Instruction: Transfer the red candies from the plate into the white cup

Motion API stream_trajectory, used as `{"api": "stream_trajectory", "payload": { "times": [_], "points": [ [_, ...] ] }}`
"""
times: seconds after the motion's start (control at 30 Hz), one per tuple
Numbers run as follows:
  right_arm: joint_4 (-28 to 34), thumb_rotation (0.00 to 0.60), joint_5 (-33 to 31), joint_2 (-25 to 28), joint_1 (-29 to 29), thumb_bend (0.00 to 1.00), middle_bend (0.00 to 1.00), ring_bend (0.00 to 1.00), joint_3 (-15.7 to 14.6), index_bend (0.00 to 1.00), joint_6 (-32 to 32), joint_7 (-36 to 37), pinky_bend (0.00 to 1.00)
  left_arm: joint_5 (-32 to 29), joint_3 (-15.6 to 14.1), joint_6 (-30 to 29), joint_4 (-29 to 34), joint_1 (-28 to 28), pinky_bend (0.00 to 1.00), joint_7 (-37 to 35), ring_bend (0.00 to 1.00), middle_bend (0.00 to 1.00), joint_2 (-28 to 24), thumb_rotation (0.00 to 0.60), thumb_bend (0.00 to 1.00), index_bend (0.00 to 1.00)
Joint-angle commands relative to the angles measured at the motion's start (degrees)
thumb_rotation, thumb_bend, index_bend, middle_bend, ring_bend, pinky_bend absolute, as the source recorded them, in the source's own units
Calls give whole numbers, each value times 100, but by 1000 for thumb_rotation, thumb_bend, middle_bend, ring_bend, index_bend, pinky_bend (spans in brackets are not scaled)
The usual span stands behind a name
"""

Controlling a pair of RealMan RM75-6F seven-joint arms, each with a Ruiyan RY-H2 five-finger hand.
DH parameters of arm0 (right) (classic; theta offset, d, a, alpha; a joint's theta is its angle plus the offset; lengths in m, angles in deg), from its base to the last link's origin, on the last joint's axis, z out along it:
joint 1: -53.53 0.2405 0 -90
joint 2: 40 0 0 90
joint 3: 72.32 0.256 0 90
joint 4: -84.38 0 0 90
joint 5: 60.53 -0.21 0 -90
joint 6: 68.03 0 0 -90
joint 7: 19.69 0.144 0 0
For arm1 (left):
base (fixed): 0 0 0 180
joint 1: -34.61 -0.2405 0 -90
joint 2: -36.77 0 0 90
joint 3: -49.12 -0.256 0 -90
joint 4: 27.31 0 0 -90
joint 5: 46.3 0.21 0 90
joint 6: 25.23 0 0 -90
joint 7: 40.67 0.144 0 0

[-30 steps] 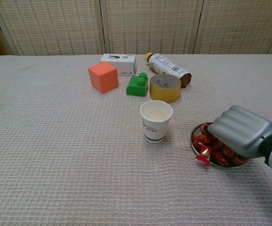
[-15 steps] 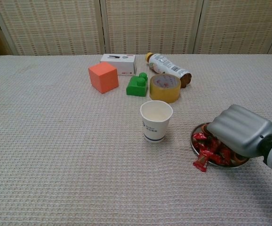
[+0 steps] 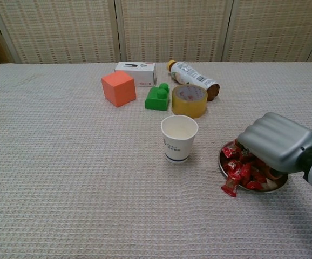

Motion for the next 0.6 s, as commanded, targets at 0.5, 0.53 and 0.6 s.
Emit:
{"api": "stream_trajectory", "payload": {
  "times": [0.5,0.53,0.6],
  "points": [
    [700,600,28,267,115,342,567,510,264,705,-222,-156,748,-24,13,11,-4,4,198,-31,65,70,-8,600,517,0],
    [770,600,24,286,130,342,567,510,288,705,-239,-181,748,-27,15,8,-1,3,198,-28,65,70,-8,600,517,0],
    [940,600,18,318,169,342,567,510,353,705,-283,-233,748,-30,15,7,-3,0,198,-31,65,70,-6,600,518,0]
  ]
}}
